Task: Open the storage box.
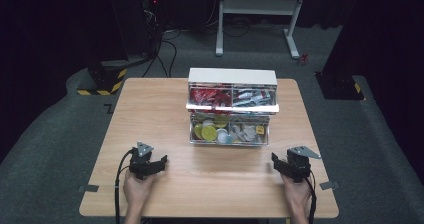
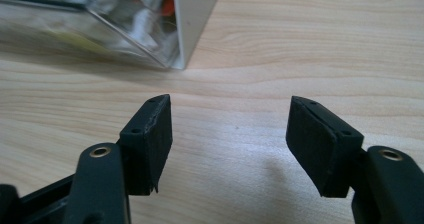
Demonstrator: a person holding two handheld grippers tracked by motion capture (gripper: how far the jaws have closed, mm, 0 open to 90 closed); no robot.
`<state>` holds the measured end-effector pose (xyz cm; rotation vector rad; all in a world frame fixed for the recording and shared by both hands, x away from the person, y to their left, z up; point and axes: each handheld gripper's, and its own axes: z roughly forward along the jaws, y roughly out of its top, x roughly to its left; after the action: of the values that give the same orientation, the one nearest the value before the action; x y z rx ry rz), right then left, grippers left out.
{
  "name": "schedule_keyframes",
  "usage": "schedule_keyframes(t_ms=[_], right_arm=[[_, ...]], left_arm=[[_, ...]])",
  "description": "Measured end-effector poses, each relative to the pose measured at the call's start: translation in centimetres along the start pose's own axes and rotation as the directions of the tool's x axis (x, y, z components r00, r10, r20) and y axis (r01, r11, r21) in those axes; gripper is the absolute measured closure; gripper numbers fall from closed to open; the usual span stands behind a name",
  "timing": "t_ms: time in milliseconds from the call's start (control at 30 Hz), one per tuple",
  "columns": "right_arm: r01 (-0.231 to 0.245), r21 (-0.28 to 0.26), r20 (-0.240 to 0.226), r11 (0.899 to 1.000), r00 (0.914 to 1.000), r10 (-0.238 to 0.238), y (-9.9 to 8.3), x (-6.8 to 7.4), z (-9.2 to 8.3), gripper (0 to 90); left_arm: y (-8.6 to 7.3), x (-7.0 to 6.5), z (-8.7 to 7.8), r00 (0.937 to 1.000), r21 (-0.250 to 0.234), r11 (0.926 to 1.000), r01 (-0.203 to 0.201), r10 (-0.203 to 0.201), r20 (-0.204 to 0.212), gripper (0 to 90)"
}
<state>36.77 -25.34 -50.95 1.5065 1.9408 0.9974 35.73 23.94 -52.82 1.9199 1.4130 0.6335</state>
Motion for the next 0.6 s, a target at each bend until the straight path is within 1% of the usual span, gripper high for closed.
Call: schedule_keyframes(t_ms=[67,100,200,233,267,333,367,467,500,533,600], right_arm=[[0.002,-0.001,-0.005,1.000,1.0000,-0.002,0.0,0.1,-0.2,36.4],[-0.006,0.000,-0.014,1.000,0.9999,0.006,0.1,0.3,-0.3,36.7],[0.003,-0.003,-0.027,1.000,0.9996,-0.003,0.2,0.3,-0.5,37.5],[-0.006,-0.001,-0.030,1.000,0.9995,0.006,0.3,0.5,-0.6,37.9],[-0.006,-0.001,-0.030,1.000,0.9995,0.006,0.3,0.5,-0.6,37.9],[0.009,0.000,-0.023,1.000,0.9997,-0.009,0.6,0.6,-0.6,37.8],[0.010,-0.005,-0.018,1.000,0.9998,-0.010,0.9,0.6,-0.8,37.9],[0.009,-0.014,-0.023,1.000,0.9997,-0.009,1.2,0.6,-1.1,38.7],[0.001,-0.020,-0.024,1.000,0.9997,-0.002,1.3,0.7,-1.3,39.3],[0.005,-0.037,-0.028,0.999,0.9996,-0.006,1.6,0.7,-1.8,39.7],[0.004,-0.041,-0.030,0.999,0.9995,-0.006,1.8,0.7,-2.0,39.8]], left_arm=[[0.0,0.0,0.0,1.0000,0.000,1.0000,0.000,0.000,0.000,26.5],[0.0,0.0,0.0,1.0000,0.000,1.0000,0.000,0.000,0.000,26.5],[0.0,0.0,0.0,1.0000,0.000,1.0000,0.000,0.000,0.000,26.5],[0.0,0.0,0.0,1.0000,0.000,1.0000,0.000,0.000,0.000,26.5],[0.0,0.0,0.0,1.0000,0.000,1.0000,0.000,0.000,0.000,26.5],[0.0,0.0,0.0,1.0000,0.000,1.0000,0.000,0.000,0.000,26.5],[0.0,0.0,0.0,1.0000,0.000,1.0000,0.000,0.000,0.000,26.5],[0.0,0.0,0.0,1.0000,-0.001,1.0000,0.001,-0.001,0.000,26.5],[0.0,0.0,0.0,1.0000,-0.001,1.0000,0.002,-0.002,0.000,26.5],[0.0,0.0,0.0,1.0000,-0.001,1.0000,0.002,-0.002,0.000,26.5],[0.0,0.0,0.0,1.0000,-0.001,1.0000,0.002,-0.002,0.000,26.5]])
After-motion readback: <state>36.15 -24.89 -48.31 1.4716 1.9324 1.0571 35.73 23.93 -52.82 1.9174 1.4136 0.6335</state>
